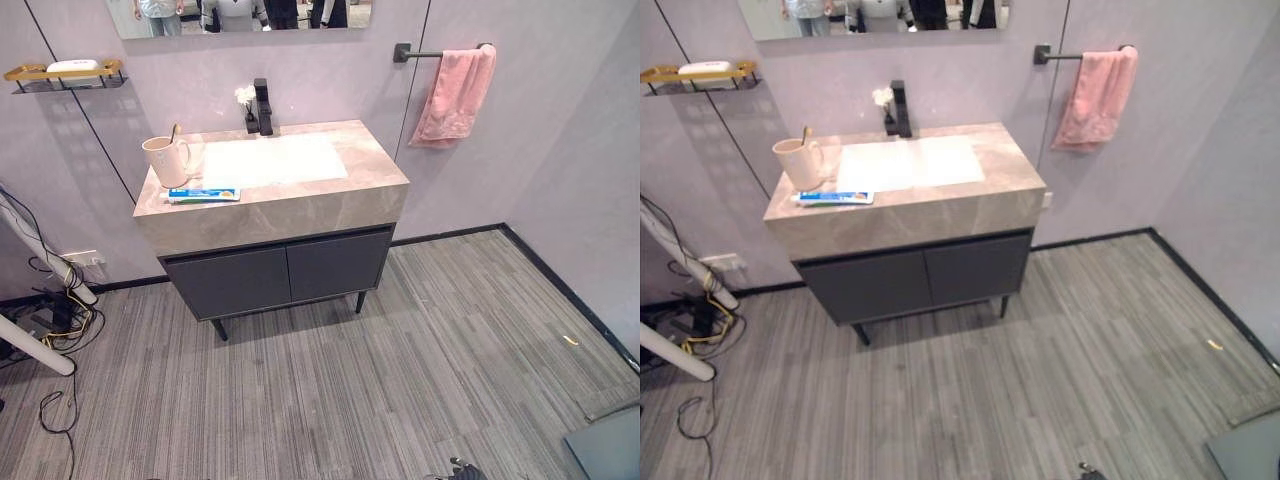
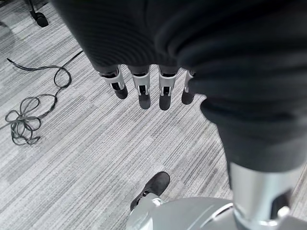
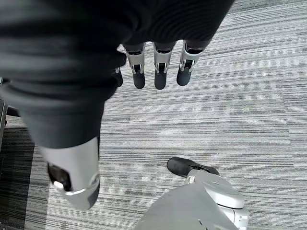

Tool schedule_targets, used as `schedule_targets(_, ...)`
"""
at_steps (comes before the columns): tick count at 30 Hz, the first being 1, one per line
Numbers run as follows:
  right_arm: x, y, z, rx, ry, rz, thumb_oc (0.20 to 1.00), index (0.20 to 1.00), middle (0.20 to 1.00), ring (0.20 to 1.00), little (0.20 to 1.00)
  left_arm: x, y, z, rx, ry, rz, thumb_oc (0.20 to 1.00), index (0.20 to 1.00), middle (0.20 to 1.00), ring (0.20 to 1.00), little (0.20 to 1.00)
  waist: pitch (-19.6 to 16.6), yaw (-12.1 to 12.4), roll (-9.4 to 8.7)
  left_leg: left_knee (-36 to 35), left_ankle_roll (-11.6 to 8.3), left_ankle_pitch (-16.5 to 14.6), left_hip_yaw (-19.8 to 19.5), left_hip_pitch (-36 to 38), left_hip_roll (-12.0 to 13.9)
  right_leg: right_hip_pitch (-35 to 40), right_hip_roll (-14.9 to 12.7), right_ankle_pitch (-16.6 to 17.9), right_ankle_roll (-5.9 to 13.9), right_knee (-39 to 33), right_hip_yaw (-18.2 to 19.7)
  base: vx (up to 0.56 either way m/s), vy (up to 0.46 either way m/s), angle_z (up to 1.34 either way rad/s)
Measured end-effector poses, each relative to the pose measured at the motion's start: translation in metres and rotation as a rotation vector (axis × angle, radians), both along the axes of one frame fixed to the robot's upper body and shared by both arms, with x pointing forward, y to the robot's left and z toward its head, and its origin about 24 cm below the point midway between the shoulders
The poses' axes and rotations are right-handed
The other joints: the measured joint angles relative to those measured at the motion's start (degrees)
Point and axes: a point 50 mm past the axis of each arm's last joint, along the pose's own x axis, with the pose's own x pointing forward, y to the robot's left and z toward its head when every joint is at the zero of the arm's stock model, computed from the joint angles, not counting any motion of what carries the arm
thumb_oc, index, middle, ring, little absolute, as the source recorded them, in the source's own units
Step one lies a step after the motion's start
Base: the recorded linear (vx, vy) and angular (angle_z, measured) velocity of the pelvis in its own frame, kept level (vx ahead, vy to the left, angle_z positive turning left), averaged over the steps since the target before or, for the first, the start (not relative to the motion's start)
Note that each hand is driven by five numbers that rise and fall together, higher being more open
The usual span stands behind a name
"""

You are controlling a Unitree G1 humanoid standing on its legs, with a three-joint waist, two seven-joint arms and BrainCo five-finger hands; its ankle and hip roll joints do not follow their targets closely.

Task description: Put brush and paste in cup on sink, flatten towel.

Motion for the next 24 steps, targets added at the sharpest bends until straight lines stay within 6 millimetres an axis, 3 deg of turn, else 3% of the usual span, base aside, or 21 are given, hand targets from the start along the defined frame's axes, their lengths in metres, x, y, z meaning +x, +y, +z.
schedule_targets(17, -0.0035, 0.0046, -0.0019, 0.037, 0.004, -0.019, 1.000, 1.000, 1.000, 1.000, 1.000, -0.0014, -0.0042, -0.0013, -0.024, -0.008, 0.051, 1.000, 1.000, 1.000, 1.000, 1.000, 0.37, 0.15, 0.48, -0.21, 0.31, -0.24, 0.97, 0.98, -0.12, 0.17, -0.02, 0.05, 0.14, -0.27, 0.86, 0.00, 0.011, -0.03)
schedule_targets(24, -0.0006, 0.0050, -0.0016, 0.035, 0.002, -0.009, 1.000, 1.000, 1.000, 1.000, 1.000, 0.0010, -0.0033, -0.0008, -0.020, -0.013, 0.049, 1.000, 1.000, 1.000, 1.000, 1.000, 1.33, 0.21, -0.25, -0.01, 0.58, -0.44, 1.29, 0.76, -0.58, -0.37, -0.34, -0.01, 0.40, 0.28, 1.47, -0.03, 0.079, -0.02)
